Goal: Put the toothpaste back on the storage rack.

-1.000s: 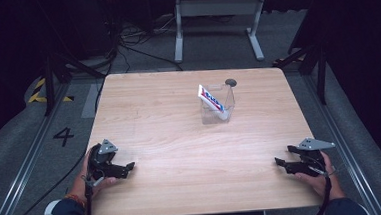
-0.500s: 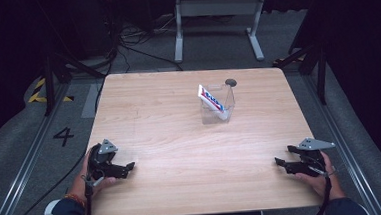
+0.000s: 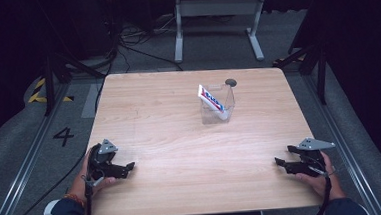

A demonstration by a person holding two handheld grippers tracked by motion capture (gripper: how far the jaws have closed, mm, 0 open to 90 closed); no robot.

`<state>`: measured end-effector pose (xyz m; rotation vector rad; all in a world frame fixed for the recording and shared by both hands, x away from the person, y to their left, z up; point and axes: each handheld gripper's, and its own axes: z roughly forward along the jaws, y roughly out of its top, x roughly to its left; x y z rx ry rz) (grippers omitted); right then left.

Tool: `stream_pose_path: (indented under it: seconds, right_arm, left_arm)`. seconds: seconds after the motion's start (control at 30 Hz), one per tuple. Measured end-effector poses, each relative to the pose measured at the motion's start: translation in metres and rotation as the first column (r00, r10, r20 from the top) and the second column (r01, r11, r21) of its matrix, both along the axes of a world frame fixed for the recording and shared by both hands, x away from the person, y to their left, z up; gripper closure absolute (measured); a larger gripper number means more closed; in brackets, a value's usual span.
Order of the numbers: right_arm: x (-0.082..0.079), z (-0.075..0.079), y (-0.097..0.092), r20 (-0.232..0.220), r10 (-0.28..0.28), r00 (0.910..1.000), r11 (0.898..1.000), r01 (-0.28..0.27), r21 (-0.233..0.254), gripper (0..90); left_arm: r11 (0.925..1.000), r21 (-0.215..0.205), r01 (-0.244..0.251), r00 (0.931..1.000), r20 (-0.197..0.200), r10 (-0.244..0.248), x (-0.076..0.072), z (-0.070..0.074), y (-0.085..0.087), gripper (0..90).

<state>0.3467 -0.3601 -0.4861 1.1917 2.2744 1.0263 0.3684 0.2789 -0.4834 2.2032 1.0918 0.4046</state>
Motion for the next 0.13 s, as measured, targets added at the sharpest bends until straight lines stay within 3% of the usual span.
stream_pose_path:
  seconds: [0.13]
  right_arm:
    - [0.0000, 0.0000, 0.0000, 0.000, 0.000, 1.0000, 1.000, 0.000, 0.000, 24.6]
  left_arm:
    - [1.0000, 0.001, 0.000, 1.0000, 0.000, 0.000, 0.0000, 0.0000, 0.0000, 0.3]
